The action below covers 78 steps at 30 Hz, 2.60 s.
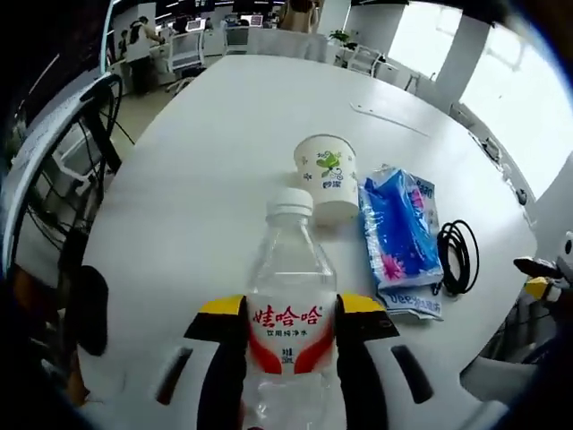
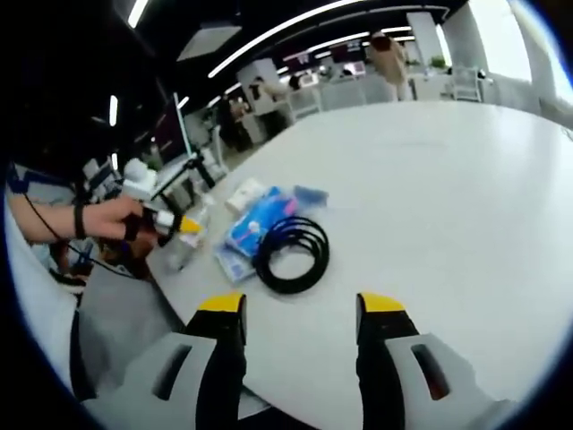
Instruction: Arrange the tabletop items into an orderly group along one side of the table until the central work area is clear of visible clutter.
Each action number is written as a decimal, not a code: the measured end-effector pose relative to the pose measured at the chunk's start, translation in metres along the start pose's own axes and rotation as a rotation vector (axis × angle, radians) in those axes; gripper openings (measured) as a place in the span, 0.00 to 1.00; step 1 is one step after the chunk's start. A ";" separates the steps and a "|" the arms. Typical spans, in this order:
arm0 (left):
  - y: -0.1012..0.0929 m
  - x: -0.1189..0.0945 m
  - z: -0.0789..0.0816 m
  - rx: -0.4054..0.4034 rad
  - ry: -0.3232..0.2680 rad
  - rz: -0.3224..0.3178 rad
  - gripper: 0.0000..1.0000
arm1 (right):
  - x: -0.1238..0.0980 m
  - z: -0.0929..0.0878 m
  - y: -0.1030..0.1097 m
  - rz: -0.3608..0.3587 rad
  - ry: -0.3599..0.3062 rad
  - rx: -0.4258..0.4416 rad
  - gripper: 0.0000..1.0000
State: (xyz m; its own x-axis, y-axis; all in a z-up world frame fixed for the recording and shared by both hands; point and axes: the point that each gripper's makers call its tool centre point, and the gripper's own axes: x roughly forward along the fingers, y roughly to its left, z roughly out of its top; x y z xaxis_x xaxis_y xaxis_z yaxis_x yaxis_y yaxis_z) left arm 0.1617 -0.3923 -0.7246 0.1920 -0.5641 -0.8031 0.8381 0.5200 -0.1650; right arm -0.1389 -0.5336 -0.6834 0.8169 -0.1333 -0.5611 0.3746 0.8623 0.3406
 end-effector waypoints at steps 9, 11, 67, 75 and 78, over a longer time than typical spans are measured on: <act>-0.003 -0.026 0.006 0.015 -0.076 0.003 0.37 | 0.004 0.002 0.006 0.015 0.003 -0.005 0.47; -0.001 -0.030 0.007 0.037 -0.089 0.013 0.37 | 0.005 0.002 0.007 0.016 0.003 -0.006 0.47; 0.023 -0.020 0.050 0.125 -0.237 0.119 0.37 | 0.003 -0.005 0.013 0.025 0.054 -0.035 0.46; 0.028 -0.003 0.079 0.128 -0.247 0.110 0.37 | 0.001 -0.006 0.012 0.016 0.062 -0.030 0.46; 0.029 0.003 0.088 0.126 -0.251 0.106 0.37 | 0.001 -0.005 0.011 0.009 0.059 -0.023 0.46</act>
State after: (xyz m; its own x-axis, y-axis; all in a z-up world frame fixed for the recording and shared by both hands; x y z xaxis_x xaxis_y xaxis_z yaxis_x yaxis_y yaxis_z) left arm 0.2312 -0.4355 -0.6814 0.3891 -0.6601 -0.6426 0.8604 0.5096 -0.0026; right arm -0.1360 -0.5220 -0.6842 0.7927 -0.0968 -0.6019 0.3564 0.8746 0.3287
